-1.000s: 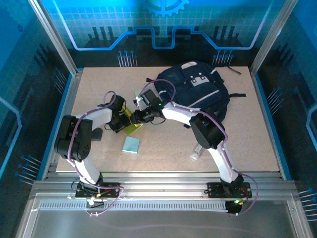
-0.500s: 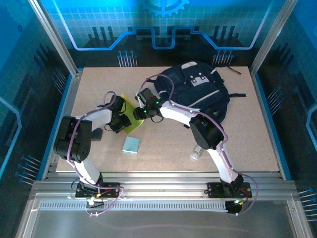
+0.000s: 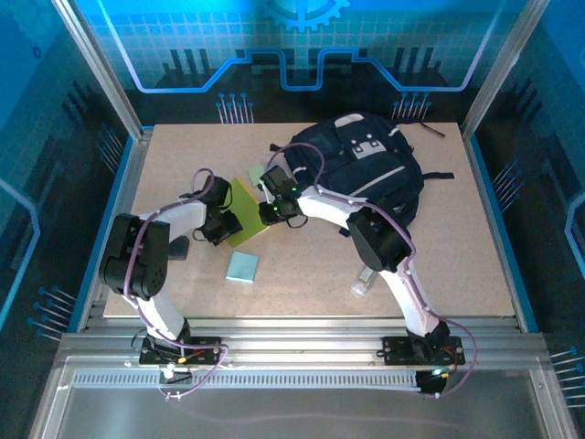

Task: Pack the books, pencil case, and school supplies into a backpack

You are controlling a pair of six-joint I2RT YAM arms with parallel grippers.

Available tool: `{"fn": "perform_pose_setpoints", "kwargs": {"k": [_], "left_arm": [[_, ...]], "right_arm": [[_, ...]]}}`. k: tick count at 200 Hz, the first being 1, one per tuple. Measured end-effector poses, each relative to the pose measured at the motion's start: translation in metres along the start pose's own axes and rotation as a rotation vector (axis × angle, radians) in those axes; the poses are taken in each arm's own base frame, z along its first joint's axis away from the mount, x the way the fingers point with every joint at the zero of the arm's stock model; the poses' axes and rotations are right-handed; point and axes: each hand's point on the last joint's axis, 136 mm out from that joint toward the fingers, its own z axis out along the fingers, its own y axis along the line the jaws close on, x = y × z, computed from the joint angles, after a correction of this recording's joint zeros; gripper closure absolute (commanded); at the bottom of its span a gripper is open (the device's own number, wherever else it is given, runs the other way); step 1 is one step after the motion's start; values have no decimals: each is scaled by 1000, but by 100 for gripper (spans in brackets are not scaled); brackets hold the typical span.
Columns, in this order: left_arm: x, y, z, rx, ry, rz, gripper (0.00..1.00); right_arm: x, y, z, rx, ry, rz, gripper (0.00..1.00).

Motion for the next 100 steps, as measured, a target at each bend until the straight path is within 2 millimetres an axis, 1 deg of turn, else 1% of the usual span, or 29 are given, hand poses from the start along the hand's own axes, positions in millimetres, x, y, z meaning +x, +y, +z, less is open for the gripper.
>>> {"fn": "perform_pose_setpoints", "kwargs": {"k": [5, 12, 24, 35, 47, 66, 70, 72, 76, 86, 88, 100], "left_arm": [[0, 0, 0, 0, 0, 0, 54], [0, 0, 0, 0, 0, 0, 53], [0, 0, 0, 2, -1, 1, 50], [-1, -2, -2, 10, -3, 4, 44], [-1, -6, -4, 24, -4, 12, 37], [1, -14, -9, 47, 5, 19, 31], [1, -16, -12, 52, 7, 25, 29], [1, -17, -13, 54, 8, 24, 26], [0, -20, -17, 63, 6, 32, 23], [-4, -30, -28, 91, -8, 41, 20], [-6, -32, -31, 100, -14, 48, 18], [-18, -49, -52, 159, -58, 62, 17]], "right_arm": [[0, 0, -2, -17, -1, 15, 91], [0, 1, -4, -42, 0, 32, 100], [-1, 3, -8, -89, -1, 68, 100], [-1, 4, -12, -134, 1, 95, 100], [2, 5, -14, -174, 8, 121, 100], [5, 4, -22, -231, 16, 164, 100], [5, 3, -24, -241, 15, 177, 100], [6, 3, -26, -248, 14, 177, 100], [6, 2, -29, -257, 15, 190, 100], [8, 1, -39, -281, 17, 210, 100], [7, 0, -41, -285, 16, 214, 100], [4, -3, -58, -315, 2, 238, 100]]}}
